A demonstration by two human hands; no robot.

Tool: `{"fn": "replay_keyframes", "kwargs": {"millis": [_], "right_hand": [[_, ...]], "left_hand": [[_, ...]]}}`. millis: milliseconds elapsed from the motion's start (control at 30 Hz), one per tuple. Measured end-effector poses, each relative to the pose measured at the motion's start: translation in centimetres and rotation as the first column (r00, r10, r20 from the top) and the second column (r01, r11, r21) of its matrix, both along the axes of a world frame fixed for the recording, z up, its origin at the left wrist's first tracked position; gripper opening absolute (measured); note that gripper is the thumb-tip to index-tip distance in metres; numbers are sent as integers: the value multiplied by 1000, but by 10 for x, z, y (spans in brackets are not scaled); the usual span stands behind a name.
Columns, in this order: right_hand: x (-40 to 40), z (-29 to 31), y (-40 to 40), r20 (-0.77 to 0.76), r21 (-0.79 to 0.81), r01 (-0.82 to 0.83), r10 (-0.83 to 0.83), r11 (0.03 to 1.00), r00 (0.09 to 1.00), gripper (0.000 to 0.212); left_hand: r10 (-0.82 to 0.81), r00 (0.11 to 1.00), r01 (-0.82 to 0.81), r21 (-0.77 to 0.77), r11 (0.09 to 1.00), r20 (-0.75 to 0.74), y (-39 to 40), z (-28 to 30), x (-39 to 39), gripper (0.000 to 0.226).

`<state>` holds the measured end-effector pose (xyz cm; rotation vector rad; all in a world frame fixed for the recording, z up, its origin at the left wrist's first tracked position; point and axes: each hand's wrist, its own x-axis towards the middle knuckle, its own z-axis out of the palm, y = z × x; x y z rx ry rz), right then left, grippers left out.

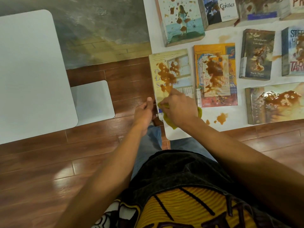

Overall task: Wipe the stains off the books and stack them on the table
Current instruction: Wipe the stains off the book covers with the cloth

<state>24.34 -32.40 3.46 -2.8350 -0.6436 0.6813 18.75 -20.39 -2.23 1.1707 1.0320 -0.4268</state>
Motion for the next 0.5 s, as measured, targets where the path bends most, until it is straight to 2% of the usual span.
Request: {"fn": "replay_keyframes", "kwargs": {"millis": [133,333,433,500], "right_hand": [[5,1,2,7,17,31,-31,999,1000,18],[0,3,-9,-11,5,77,-77,997,997,25],[5,3,-29,-14,-6,176,-176,984,984,25],[16,4,-42,-11,4,305,-305,952,952,24]], "left_hand": [[-36,999,36,9,999,7,-2,1,2,34],[-94,992,84,121,989,82,-6,-3,0,17],[-101,993,92,134,987,67,-6,-1,4,13],[-114,991,104,151,983,64,-7,-2,6,17]]}}
